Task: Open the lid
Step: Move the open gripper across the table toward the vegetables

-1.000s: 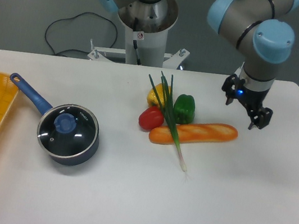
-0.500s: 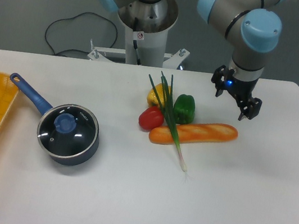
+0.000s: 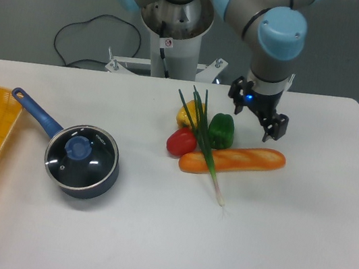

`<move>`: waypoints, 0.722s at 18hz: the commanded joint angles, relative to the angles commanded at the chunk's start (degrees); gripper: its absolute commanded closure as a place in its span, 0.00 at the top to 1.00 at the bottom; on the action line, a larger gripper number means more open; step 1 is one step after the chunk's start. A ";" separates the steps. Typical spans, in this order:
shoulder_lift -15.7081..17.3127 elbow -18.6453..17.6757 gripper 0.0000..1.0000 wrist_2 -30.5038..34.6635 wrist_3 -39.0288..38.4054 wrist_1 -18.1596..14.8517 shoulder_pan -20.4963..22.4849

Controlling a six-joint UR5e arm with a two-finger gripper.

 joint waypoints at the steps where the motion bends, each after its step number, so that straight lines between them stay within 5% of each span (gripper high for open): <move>1: 0.09 0.00 1.00 0.00 -0.79 0.00 -0.79; 13: -0.88 -1.05 1.00 -0.26 -11.78 0.09 -10.99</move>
